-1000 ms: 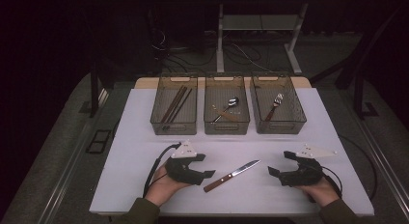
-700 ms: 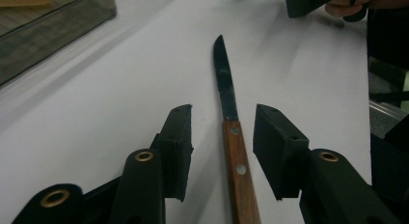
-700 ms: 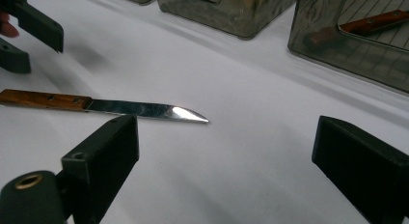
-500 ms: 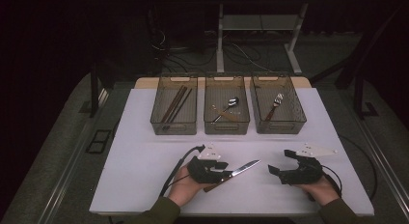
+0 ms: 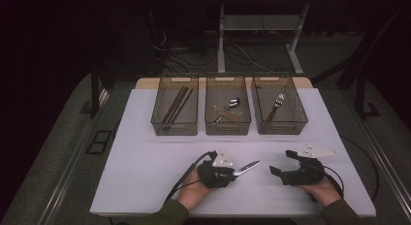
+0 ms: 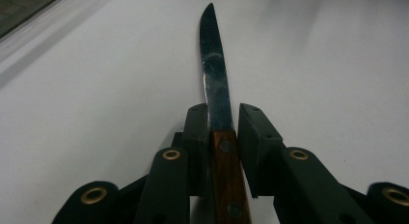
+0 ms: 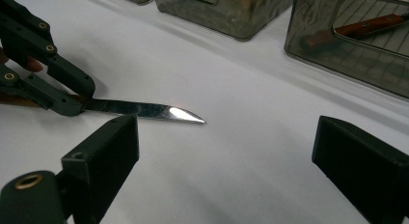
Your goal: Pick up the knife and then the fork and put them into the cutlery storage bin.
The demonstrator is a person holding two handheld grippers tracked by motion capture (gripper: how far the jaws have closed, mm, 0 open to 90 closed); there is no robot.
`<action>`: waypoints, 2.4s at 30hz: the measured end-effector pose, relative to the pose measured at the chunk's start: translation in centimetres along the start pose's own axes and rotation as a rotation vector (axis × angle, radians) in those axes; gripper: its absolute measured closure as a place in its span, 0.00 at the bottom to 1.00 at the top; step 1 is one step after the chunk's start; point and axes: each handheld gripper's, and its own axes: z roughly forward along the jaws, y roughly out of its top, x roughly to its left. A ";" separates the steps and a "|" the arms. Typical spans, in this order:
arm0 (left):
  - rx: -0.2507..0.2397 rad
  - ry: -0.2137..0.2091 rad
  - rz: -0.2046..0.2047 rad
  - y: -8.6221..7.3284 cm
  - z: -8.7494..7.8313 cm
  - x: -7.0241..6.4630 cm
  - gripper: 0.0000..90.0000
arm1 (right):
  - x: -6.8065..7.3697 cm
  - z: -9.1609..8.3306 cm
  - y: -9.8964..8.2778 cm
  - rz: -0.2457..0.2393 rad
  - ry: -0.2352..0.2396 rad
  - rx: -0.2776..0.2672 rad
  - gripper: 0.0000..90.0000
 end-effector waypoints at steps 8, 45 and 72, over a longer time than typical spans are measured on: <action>-0.002 0.013 0.005 -0.1 0.0 -0.1 0.86 | 0.0 -0.1 0.0 0.008 -0.006 -0.010 0.10; -0.318 0.137 -0.065 1.5 -5.6 1.0 0.86 | 4.2 5.7 6.0 0.259 0.367 -0.137 0.56; -0.333 0.085 -0.092 -1.5 -8.5 3.6 0.50 | 3.0 2.5 10.2 0.124 0.242 -0.190 0.99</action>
